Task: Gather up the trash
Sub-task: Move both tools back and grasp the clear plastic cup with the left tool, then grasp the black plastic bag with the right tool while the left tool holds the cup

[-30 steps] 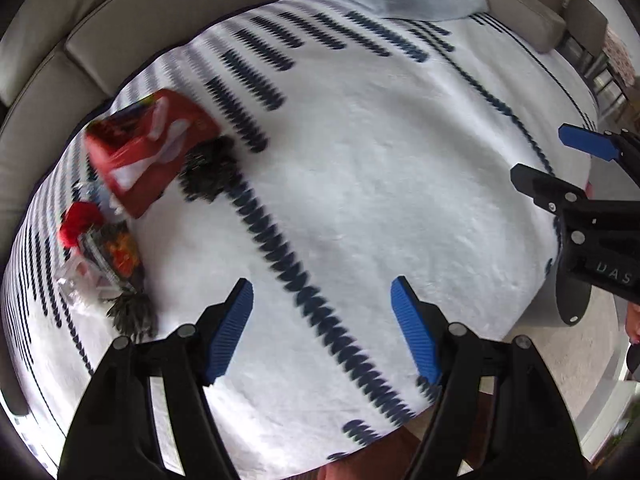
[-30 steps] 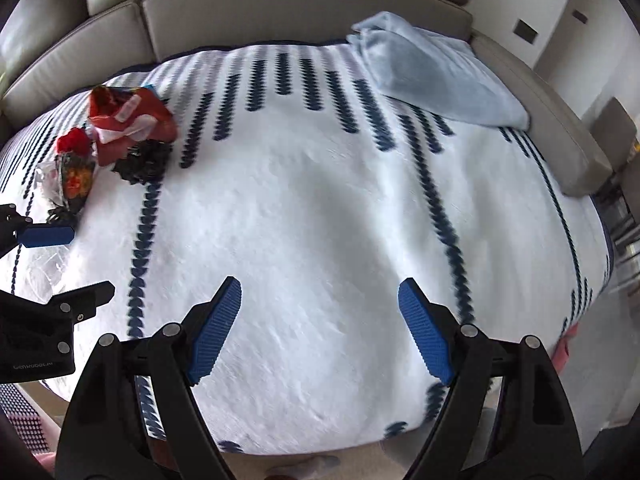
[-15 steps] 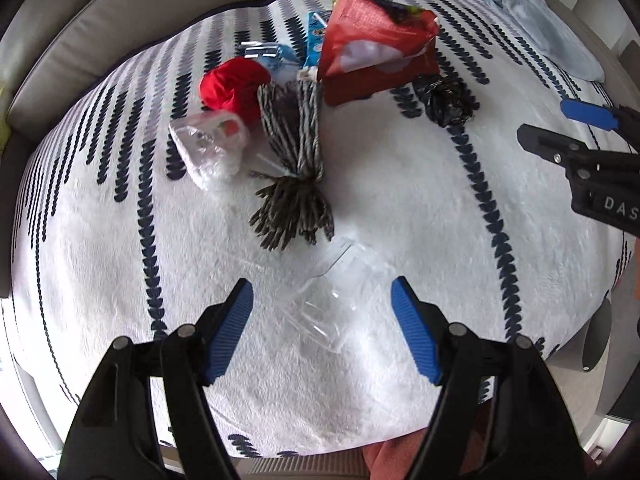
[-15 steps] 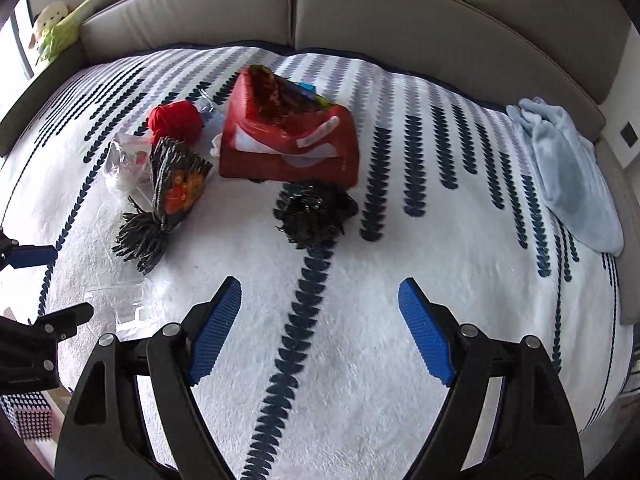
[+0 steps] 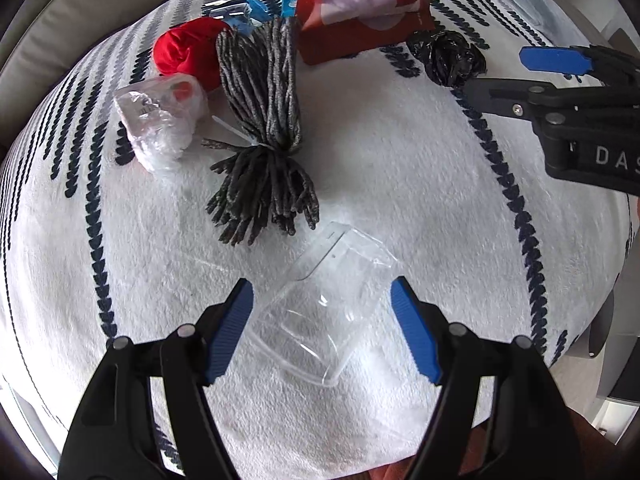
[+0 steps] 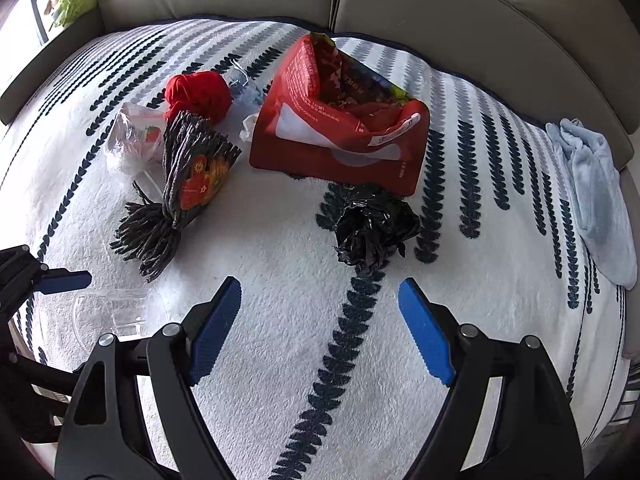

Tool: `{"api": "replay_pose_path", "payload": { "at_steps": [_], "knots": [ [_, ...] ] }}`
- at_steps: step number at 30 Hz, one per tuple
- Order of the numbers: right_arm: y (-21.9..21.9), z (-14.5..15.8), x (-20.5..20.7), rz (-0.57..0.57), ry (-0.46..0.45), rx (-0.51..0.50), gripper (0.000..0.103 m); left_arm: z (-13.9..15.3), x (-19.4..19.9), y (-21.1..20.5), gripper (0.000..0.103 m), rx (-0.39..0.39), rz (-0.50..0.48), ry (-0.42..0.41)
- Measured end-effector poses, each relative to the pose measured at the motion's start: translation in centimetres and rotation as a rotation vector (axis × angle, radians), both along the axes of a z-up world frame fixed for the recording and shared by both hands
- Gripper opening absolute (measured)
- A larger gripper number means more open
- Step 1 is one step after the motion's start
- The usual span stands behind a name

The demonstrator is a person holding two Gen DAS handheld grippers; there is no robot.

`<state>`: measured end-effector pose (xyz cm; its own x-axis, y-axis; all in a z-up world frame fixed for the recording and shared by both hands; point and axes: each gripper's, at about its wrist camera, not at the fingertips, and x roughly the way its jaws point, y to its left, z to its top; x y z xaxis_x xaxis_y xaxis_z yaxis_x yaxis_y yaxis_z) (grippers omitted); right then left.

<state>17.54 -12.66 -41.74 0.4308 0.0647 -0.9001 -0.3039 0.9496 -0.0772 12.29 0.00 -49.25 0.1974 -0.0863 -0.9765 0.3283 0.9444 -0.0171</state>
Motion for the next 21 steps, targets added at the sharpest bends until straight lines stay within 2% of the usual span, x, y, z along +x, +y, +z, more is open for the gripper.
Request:
{"api": "replay_pose_path", "payload": {
  "at_steps": [5, 6, 8, 9, 21],
  "knots": [
    [-0.3, -0.7, 0.5, -0.005, 0.006, -0.008, 0.078, -1.6, 0.7, -0.8, 0.072, -0.020, -0.017, 0.015],
    [-0.3, -0.9, 0.6, -0.006, 0.006, -0.011, 0.078, -1.8, 0.7, -1.0, 0.069, -0.017, -0.025, 0.016],
    [-0.5, -1.0, 0.8, -0.009, 0.007, -0.014, 0.078, -2.3, 0.5, -1.3, 0.057, -0.026, -0.046, 0.026],
    [-0.5, -1.1, 0.9, -0.011, 0.008, -0.015, 0.078, -2.4, 0.4, -1.4, 0.055, -0.026, -0.047, 0.029],
    [-1.2, -1.9, 2.2, -0.046, 0.009, -0.023, 0.078, -0.6, 0.8, -0.6, 0.052, -0.051, -0.063, 0.011]
  ]
}}
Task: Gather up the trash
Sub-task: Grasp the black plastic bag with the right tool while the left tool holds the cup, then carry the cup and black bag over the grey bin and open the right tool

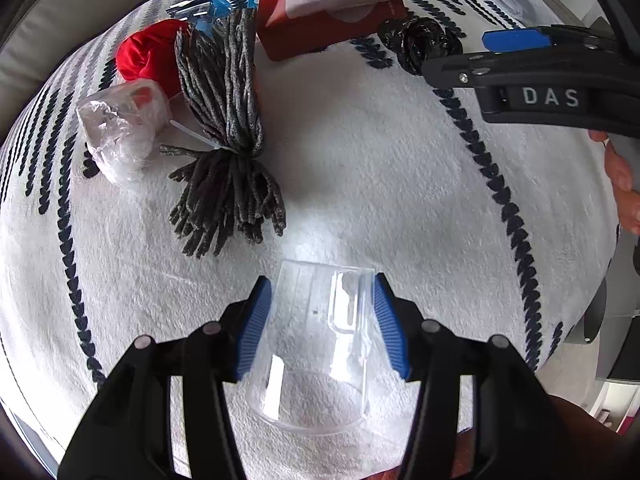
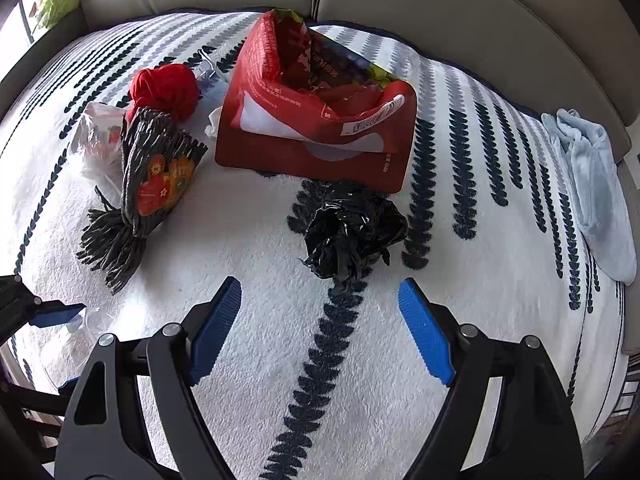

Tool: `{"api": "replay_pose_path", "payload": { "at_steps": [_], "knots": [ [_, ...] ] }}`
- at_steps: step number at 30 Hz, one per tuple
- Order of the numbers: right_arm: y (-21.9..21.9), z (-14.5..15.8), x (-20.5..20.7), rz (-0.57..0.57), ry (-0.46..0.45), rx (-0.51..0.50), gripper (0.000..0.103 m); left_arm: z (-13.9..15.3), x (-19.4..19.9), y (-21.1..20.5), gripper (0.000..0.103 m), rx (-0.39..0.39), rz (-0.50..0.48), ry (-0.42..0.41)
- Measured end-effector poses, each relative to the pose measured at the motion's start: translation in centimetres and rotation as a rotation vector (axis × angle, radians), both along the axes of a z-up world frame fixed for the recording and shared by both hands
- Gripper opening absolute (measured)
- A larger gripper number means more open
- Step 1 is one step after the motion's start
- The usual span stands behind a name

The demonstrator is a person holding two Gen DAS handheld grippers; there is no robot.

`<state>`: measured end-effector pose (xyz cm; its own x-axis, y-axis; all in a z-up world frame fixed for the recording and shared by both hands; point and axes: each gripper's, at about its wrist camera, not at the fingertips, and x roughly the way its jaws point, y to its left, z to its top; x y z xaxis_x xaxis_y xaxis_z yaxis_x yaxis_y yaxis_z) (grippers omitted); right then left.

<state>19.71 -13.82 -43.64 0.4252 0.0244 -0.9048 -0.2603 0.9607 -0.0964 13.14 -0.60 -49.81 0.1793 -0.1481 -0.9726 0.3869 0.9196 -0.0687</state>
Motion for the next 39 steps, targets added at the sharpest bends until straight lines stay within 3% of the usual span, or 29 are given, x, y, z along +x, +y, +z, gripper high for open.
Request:
{"api": "replay_pose_path", "payload": {
  "at_steps": [7, 10, 14, 24, 31, 39],
  "knots": [
    [0.4, -1.6, 2.4, -0.036, -0.005, -0.012, 0.077, 1.3, 0.5, 1.2, 0.052, -0.012, 0.019, -0.014],
    [0.4, -2.5, 3.6, -0.053, 0.028, -0.023, 0.035, 2.1, 0.5, 1.2, 0.052, -0.018, 0.029, -0.019],
    [-0.5, -2.3, 3.9, -0.079, 0.037, 0.018, 0.022, 3.2, 0.7, 1.6, 0.052, -0.025, 0.039, -0.026],
    [-4.0, 0.3, 0.9, -0.137, 0.007, 0.058, 0.019, 5.7, 1.2, -0.8, 0.052, -0.033, -0.018, -0.058],
    [-9.7, 2.6, -2.7, -0.244, -0.028, 0.073, 0.019, 7.5, 0.6, -7.0, 0.052, -0.035, -0.140, -0.084],
    [-18.9, 4.6, -9.8, -0.412, -0.060, 0.089, 0.019, 8.8, -1.8, -16.3, 0.052, -0.038, -0.318, -0.111]
  ]
}}
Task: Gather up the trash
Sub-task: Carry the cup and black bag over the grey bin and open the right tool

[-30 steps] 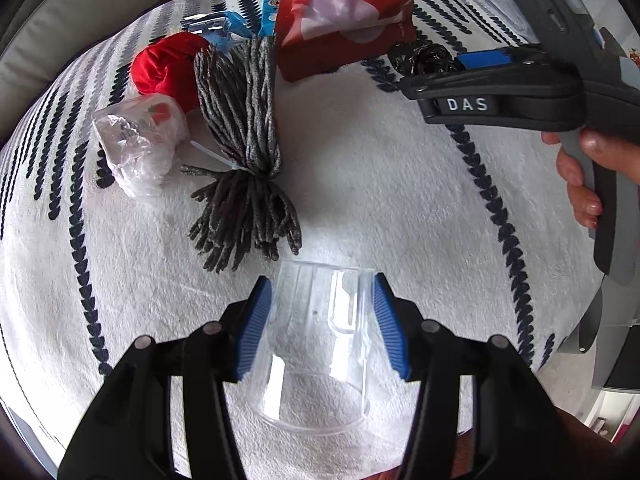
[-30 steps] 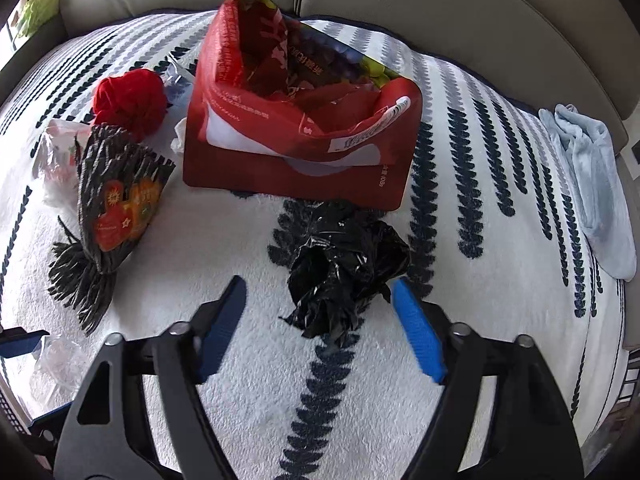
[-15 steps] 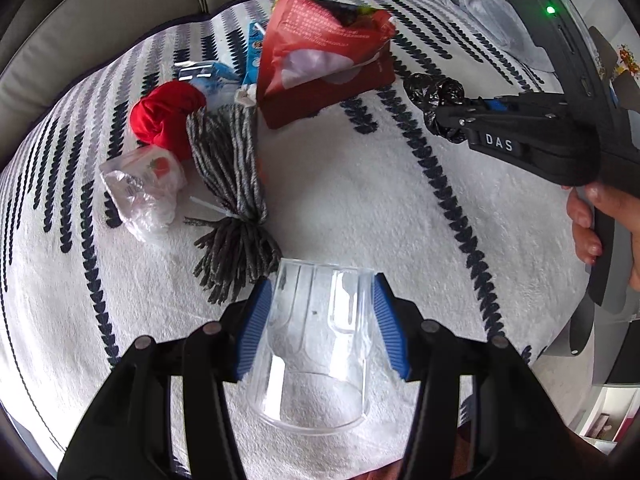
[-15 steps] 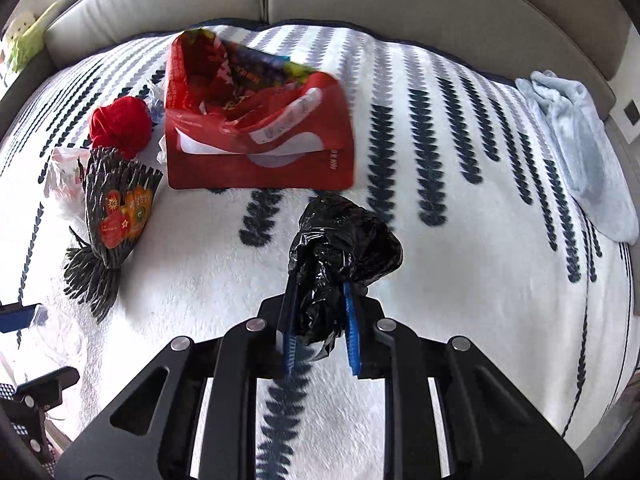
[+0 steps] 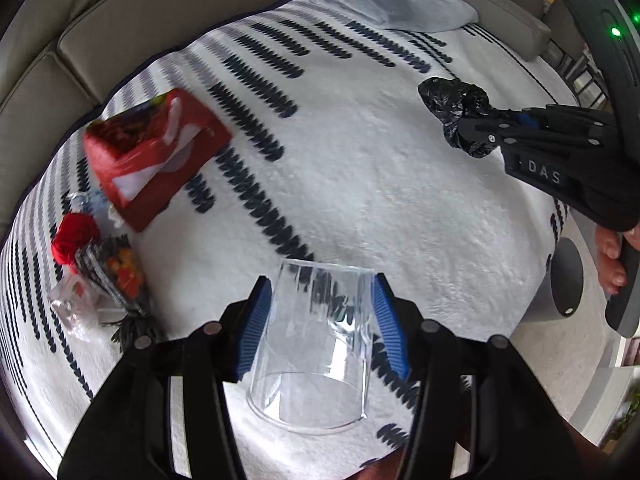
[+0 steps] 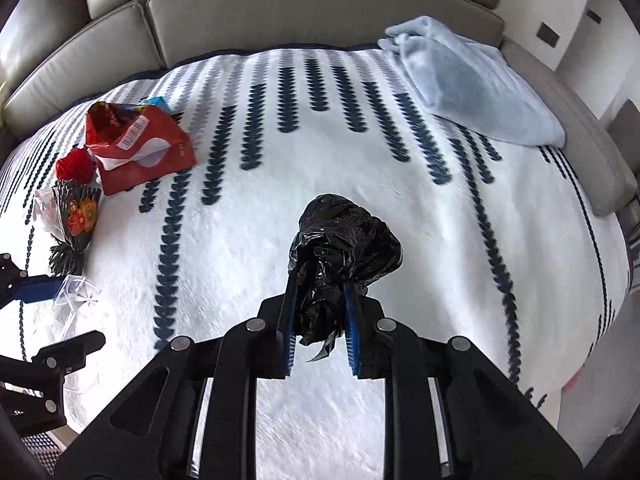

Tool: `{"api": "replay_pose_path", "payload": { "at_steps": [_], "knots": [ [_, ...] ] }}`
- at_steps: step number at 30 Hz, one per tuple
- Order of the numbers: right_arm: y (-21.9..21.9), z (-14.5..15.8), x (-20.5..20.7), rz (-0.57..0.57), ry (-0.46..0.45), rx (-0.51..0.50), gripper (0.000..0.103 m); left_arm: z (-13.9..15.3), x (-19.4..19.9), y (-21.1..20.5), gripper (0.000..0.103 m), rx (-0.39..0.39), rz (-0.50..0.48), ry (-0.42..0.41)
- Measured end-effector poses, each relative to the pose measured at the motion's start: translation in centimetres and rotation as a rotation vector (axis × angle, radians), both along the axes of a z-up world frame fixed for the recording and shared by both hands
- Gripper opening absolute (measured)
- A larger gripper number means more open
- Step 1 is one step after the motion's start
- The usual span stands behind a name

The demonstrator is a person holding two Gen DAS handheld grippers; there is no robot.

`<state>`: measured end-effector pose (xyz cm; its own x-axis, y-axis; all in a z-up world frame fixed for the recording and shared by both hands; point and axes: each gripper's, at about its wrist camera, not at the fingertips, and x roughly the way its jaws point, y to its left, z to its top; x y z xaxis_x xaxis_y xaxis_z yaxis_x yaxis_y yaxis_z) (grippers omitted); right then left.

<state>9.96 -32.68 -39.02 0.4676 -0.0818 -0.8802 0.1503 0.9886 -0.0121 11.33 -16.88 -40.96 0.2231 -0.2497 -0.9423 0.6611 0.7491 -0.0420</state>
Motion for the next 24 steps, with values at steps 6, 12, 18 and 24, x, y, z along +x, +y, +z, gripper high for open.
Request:
{"api": "replay_pose_path", "payload": {
  "at_steps": [6, 12, 18, 24],
  "knots": [
    [-7.5, 0.3, -7.6, -0.143, 0.005, 0.008, 0.019, 0.6, -3.3, -8.7, 0.052, -0.014, -0.142, -0.014],
    [-14.9, 0.2, -16.4, -0.316, 0.016, 0.016, 0.019, 0.7, -8.9, -17.7, 0.052, -0.019, -0.307, -0.013],
    [-21.6, -0.8, -26.4, -0.506, 0.037, 0.021, 0.019, -0.2, -16.3, -26.8, 0.052, -0.016, -0.489, 0.003],
    [-26.8, -3.1, -35.8, -0.685, 0.079, 0.034, 0.019, -1.9, -23.9, -34.9, 0.052, -0.019, -0.658, 0.024]
  ]
}}
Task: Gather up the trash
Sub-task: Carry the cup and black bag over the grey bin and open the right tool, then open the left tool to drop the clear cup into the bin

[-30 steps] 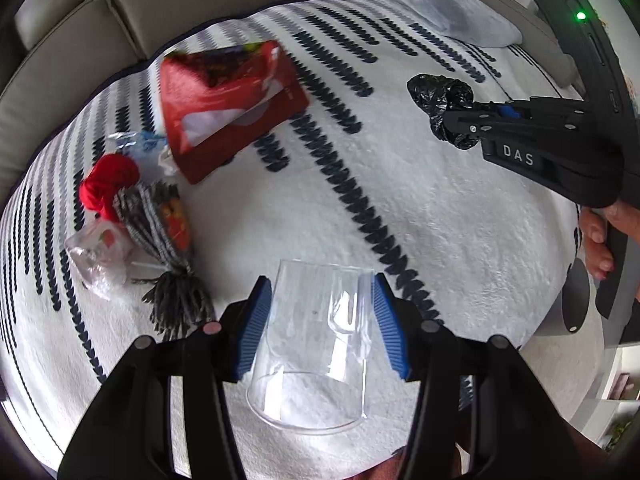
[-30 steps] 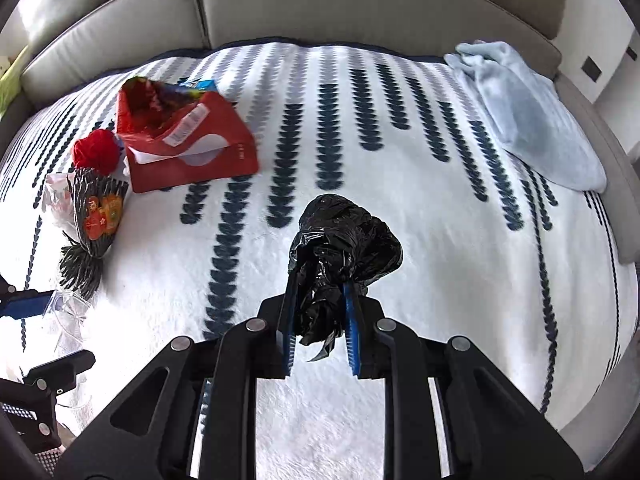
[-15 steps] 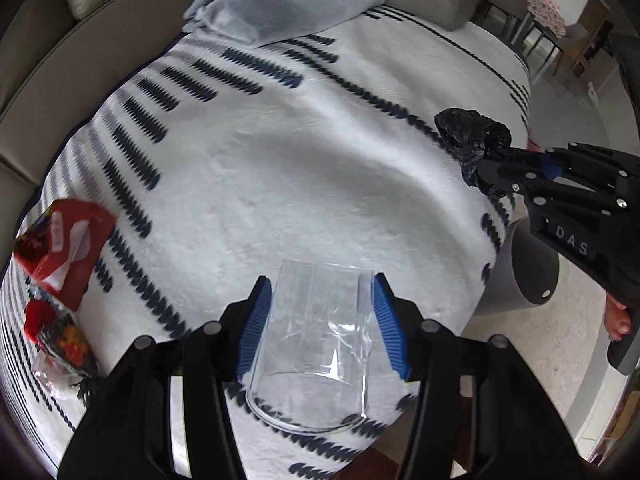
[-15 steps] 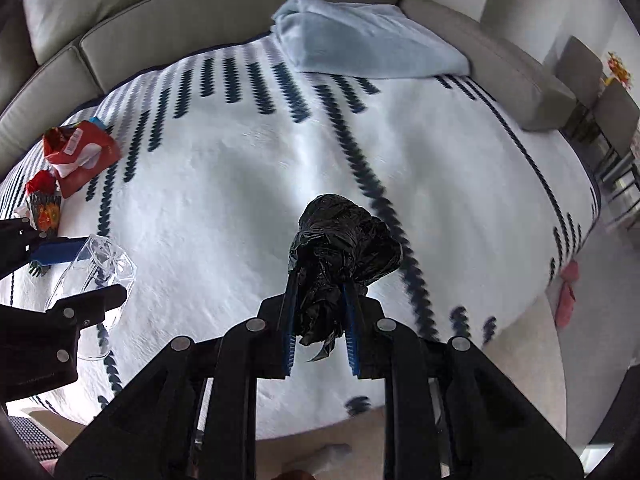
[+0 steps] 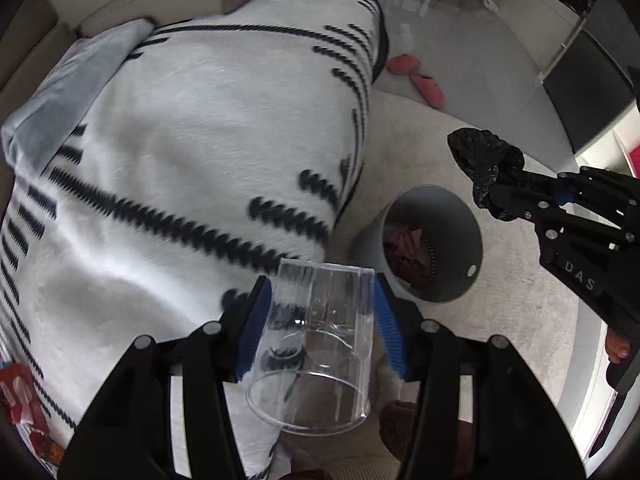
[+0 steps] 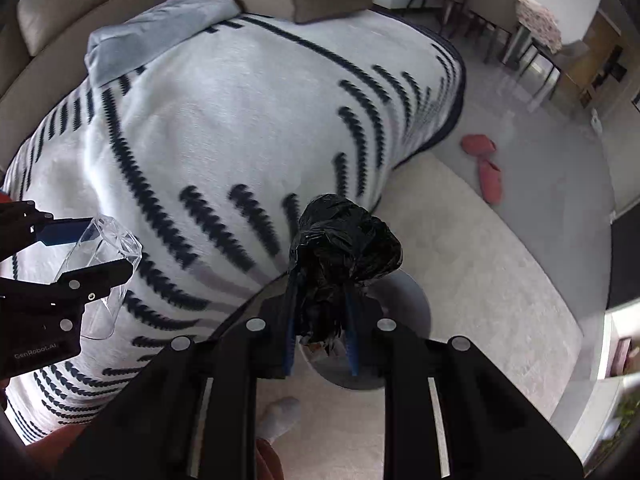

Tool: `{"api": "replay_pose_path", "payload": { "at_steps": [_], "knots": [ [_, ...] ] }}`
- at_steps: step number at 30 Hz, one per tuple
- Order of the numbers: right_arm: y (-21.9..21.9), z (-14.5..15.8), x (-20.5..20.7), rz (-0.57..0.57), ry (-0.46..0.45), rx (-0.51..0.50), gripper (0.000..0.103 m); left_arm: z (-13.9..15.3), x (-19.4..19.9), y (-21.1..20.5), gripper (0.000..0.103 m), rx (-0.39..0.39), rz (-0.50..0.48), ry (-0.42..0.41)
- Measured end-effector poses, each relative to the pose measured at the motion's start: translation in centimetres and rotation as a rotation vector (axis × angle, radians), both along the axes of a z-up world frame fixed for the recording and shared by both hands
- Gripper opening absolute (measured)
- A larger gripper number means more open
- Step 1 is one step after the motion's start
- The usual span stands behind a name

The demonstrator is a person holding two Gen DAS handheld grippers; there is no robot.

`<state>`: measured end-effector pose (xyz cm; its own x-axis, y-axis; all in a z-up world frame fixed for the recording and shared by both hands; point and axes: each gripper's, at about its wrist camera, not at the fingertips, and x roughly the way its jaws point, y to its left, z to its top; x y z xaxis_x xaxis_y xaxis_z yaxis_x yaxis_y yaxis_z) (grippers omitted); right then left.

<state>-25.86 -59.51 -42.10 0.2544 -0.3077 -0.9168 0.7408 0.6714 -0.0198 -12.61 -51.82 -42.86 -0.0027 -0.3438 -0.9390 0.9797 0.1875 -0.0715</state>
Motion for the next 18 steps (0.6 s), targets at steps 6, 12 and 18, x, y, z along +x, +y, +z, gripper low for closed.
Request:
{"api": "replay_pose_path", "payload": {
  "at_steps": [6, 12, 18],
  "knots": [
    [-3.3, -2.8, -6.7, -0.129, 0.025, 0.032, 0.019, -2.9, -6.1, -7.0, 0.052, 0.004, -0.132, 0.007],
    [-5.6, -6.1, -10.0, -0.194, 0.022, 0.064, 0.020, -6.6, -9.9, -12.5, 0.052, 0.010, -0.210, -0.006],
    [-6.9, -8.3, -11.2, -0.216, 0.005, 0.067, 0.039, -9.5, -11.7, -15.3, 0.052, 0.034, -0.245, -0.012]
  ]
}}
